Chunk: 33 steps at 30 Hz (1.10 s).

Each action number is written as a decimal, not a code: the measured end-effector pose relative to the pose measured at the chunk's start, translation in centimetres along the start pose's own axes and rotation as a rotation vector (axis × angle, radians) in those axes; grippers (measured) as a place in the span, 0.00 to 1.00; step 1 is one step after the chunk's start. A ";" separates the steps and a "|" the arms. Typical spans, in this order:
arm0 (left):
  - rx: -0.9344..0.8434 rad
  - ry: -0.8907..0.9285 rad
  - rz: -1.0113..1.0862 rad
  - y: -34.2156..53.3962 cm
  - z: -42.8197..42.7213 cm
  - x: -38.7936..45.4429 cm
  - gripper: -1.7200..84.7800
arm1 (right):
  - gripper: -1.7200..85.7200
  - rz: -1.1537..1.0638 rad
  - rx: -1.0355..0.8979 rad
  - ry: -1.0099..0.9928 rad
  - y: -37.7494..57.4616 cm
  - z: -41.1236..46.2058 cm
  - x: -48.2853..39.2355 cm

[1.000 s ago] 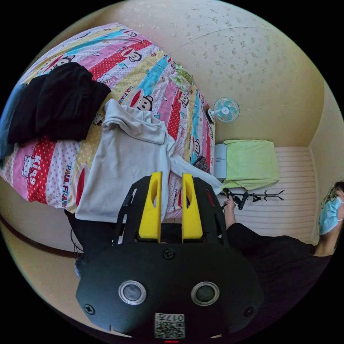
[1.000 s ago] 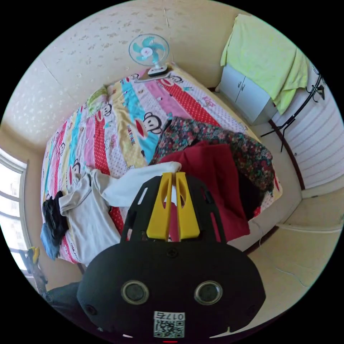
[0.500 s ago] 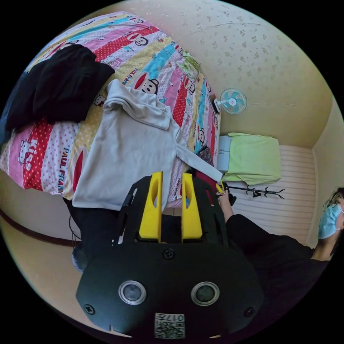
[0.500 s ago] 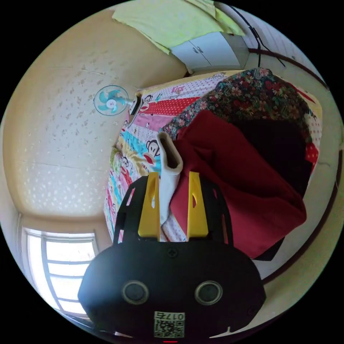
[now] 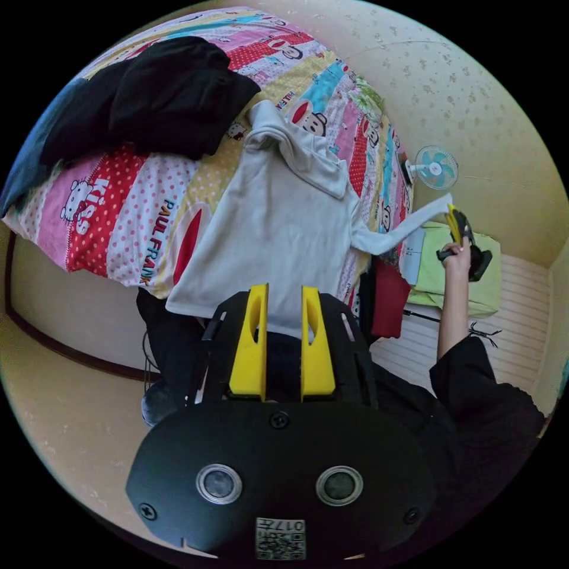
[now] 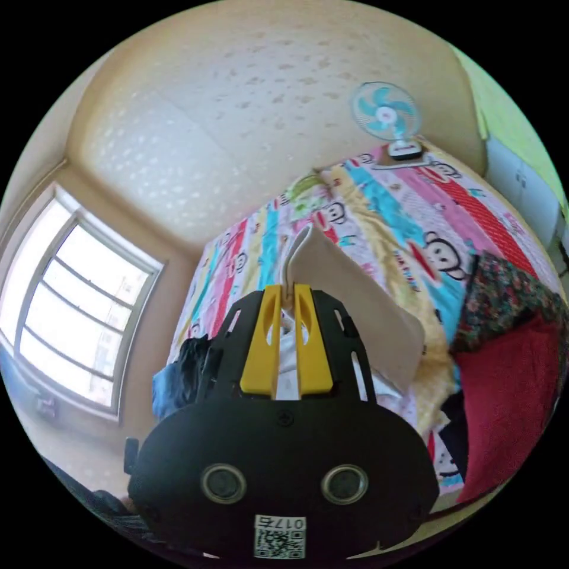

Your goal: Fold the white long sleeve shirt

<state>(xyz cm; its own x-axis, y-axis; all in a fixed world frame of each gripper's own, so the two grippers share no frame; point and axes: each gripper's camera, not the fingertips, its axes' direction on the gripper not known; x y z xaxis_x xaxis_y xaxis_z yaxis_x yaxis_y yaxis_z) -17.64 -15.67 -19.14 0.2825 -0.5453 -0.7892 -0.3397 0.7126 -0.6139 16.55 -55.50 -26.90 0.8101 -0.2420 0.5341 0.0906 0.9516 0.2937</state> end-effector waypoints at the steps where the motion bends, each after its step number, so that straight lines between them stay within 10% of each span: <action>1: -0.015 -0.006 -0.007 -0.6 0.3 -1.3 0.12 | 0.06 -0.046 -0.036 -0.048 -0.1 2.0 -1.4; 5: -0.044 -0.035 -0.012 -2.8 -0.1 -5.7 0.12 | 0.08 -0.190 -0.256 -0.354 2.6 9.4 -4.6; 21: -0.435 -0.277 0.231 -13.6 0.0 -19.5 0.18 | 0.18 0.472 -1.027 0.273 33.1 -2.0 18.1; 33: -0.498 0.076 0.037 -19.0 -1.4 -30.3 0.14 | 0.14 0.605 -0.978 0.033 36.3 -3.9 23.9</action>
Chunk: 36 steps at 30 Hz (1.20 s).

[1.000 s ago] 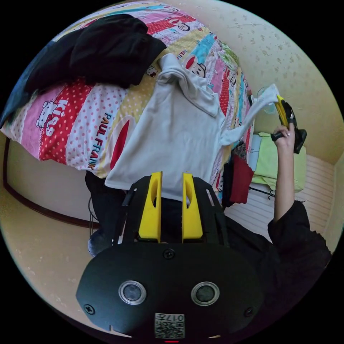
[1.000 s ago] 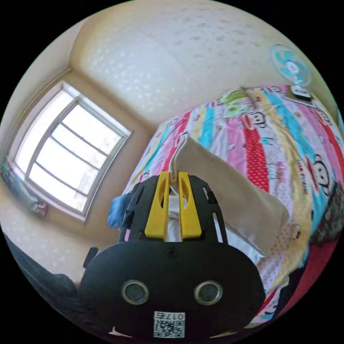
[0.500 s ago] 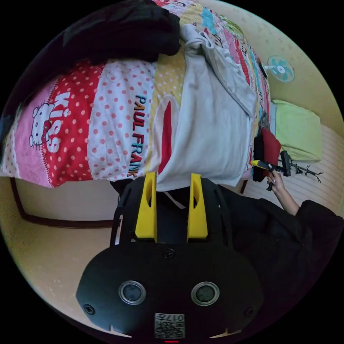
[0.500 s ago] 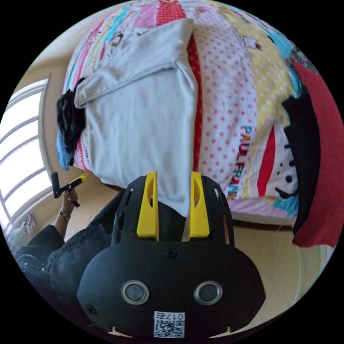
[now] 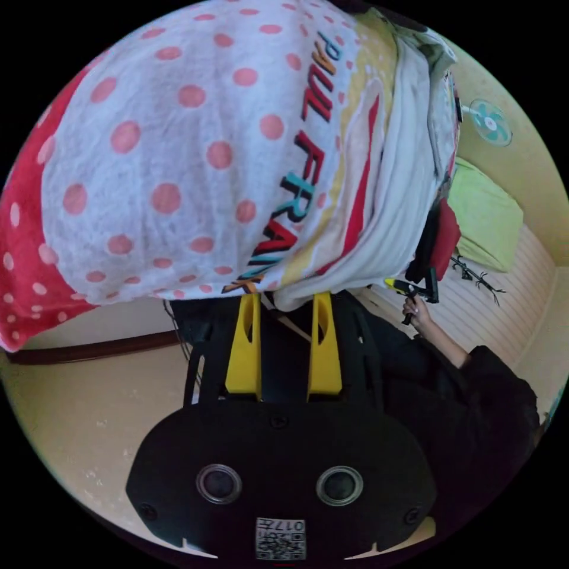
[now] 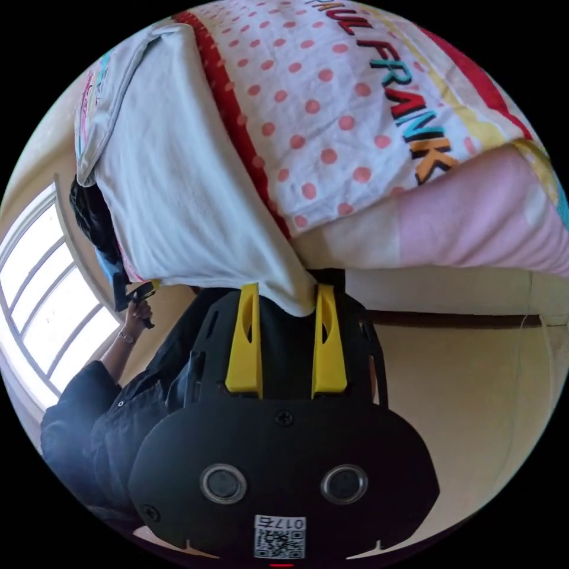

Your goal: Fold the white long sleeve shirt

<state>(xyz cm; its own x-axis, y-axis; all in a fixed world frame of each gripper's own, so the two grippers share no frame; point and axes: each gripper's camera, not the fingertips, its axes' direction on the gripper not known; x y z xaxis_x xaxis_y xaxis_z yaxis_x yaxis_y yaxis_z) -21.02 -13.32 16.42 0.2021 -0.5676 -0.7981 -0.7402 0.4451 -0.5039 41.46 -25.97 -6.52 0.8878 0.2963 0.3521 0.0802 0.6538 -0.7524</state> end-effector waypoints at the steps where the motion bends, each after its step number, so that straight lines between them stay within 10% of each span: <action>1: -0.013 0.052 -0.008 0.1 -0.5 -0.5 0.11 | 0.12 -0.027 -0.011 -0.028 0.1 -0.3 0.0; 7: 0.054 0.263 0.123 7.3 -6.9 0.4 0.06 | 0.06 -0.359 -0.019 -0.203 7.6 -7.7 -1.5; 16: 0.378 0.775 0.073 20.1 -9.4 1.7 0.06 | 0.04 -0.417 0.233 -0.988 18.6 -16.7 7.2; 22: 0.496 0.967 0.225 6.5 -14.3 4.5 0.07 | 0.04 -0.599 0.436 -1.224 5.6 -21.9 2.7; 27: 0.588 0.787 0.267 -6.3 -21.8 8.1 0.10 | 0.10 -0.478 0.744 -1.381 -5.2 -25.3 -2.1; 31: 0.708 0.450 0.134 -7.0 -23.3 8.3 0.14 | 0.10 -0.309 0.831 -1.234 -5.8 -24.8 -4.4; 36: 0.565 0.098 -0.025 -6.4 -15.8 6.9 0.18 | 0.06 -0.278 0.687 -0.477 -7.2 -24.5 -6.9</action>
<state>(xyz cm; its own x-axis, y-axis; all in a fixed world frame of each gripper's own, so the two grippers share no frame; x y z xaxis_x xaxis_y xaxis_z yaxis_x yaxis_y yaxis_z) -25.04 -31.02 19.37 0.1342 -0.6322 -0.7630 -0.2726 0.7168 -0.6418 45.87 -49.79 -17.16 0.5802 0.2234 0.7832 -0.1617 0.9741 -0.1581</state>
